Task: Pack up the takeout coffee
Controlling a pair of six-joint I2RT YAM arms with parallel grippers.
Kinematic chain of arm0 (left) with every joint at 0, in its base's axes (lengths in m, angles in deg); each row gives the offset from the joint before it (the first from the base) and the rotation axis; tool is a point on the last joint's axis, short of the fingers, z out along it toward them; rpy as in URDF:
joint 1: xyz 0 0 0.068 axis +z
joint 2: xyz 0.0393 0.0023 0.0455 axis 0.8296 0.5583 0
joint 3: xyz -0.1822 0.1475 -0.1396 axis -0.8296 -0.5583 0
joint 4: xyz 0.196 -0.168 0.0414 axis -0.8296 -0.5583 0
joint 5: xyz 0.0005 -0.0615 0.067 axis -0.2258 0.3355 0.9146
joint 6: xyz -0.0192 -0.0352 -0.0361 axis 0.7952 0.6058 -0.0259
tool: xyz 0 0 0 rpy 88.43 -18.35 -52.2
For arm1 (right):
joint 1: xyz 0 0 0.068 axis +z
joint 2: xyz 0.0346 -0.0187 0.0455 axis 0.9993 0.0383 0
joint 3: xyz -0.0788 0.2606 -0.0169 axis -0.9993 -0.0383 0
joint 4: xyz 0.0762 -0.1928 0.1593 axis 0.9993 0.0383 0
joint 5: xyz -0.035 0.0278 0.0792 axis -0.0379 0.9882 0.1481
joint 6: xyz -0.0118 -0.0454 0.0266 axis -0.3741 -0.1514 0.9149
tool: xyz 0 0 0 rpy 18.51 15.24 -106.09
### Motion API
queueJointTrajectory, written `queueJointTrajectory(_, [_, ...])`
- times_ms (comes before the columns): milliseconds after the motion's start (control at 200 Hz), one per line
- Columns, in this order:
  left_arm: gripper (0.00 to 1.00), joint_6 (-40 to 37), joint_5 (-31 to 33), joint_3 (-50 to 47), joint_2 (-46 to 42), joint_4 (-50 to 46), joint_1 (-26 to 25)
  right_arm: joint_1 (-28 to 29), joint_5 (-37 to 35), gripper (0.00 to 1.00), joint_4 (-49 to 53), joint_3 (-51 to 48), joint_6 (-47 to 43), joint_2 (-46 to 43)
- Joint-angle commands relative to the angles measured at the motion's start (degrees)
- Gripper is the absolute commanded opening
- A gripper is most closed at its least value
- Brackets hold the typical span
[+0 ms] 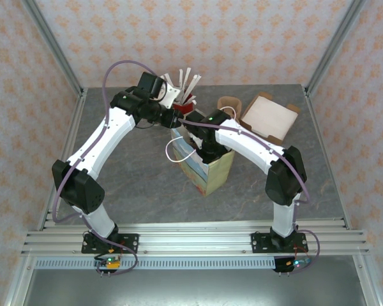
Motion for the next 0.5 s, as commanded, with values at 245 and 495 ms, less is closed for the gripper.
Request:
queueJointTrajectory(245, [0.25,0.1,0.8,-0.7,-2.1,0.3,0.4,-0.5,-2.2,0.42,1.6,-5.6,-1.0,5.8])
queueJointTrajectory(495, [0.25,0.2,0.8,-1.3,-2.2,0.6,0.4,-0.5,-3.1,0.42,0.5,-7.3,-0.9,7.1])
